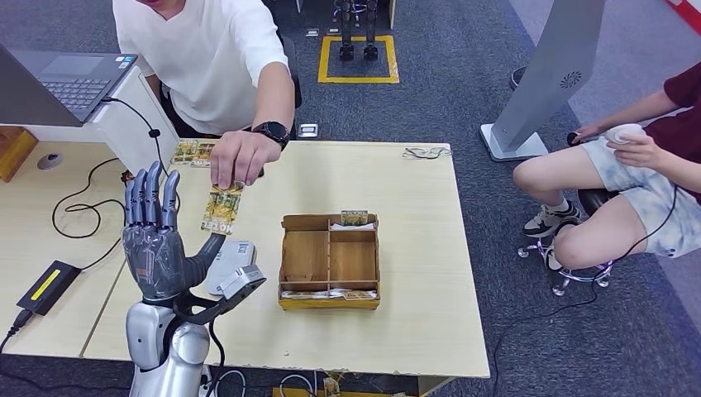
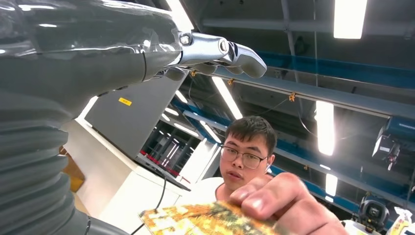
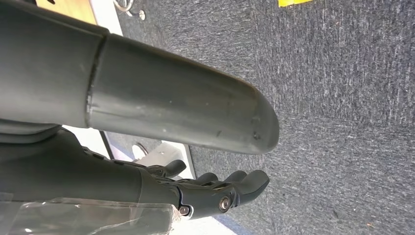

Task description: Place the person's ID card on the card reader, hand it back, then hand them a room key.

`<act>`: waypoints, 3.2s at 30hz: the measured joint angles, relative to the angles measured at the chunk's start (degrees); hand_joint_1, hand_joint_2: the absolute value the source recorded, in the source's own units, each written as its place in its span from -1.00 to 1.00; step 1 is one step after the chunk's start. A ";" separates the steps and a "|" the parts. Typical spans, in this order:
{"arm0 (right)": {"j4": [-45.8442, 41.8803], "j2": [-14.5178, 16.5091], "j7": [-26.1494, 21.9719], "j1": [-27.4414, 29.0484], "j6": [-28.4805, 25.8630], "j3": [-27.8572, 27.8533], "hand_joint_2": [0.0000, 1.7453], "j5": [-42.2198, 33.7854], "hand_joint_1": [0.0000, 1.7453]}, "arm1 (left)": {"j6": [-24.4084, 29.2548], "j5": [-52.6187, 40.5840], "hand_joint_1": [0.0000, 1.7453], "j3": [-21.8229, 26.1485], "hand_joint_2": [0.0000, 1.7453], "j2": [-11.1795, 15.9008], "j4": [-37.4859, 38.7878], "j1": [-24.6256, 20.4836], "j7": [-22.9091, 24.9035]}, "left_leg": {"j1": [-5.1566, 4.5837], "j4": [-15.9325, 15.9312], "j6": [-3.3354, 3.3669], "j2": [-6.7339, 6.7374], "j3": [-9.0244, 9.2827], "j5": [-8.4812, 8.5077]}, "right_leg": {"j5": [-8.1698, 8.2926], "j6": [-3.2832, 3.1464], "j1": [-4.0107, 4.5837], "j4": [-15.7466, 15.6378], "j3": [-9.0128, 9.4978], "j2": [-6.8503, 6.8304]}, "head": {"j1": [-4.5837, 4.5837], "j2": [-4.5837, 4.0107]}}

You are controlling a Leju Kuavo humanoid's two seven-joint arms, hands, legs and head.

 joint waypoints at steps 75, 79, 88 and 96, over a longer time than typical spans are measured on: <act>-0.63 -1.78 -4.35 -0.71 -1.02 -0.25 -1.00 -2.93 -1.00 | -0.02 -9.04 1.00 10.63 1.00 0.22 1.10 -0.93 6.70 | 0.00 0.00 0.00 0.01 -0.04 -0.01 | 0.02 -0.01 0.00 0.00 -0.02 0.02 | 0.00 0.00; -1.19 -1.78 -4.01 -0.57 -0.84 -0.39 -1.00 -3.05 -1.00 | -0.02 -10.55 1.00 12.24 1.00 0.45 2.20 -0.02 9.22 | 0.00 0.00 0.00 0.00 -0.04 -0.01 | 0.01 -0.01 0.00 0.00 -0.02 0.01 | -0.01 0.00; -1.89 -1.78 -3.64 -0.43 -0.39 -0.64 -1.00 -3.10 -1.00 | -0.02 -13.39 1.00 13.13 1.00 2.43 3.58 2.60 19.36 | 0.00 0.00 0.00 0.04 -0.03 -0.02 | 0.00 0.00 0.00 0.00 -0.04 0.06 | 0.00 0.00; -3.67 -1.57 -3.21 0.05 1.31 -1.30 -1.00 -3.10 -1.00 | -0.02 -17.93 1.00 7.16 1.00 9.69 11.54 7.29 35.94 | 0.00 0.00 0.00 0.04 -0.04 -0.02 | -0.03 0.01 0.00 0.00 -0.07 0.05 | 0.01 0.00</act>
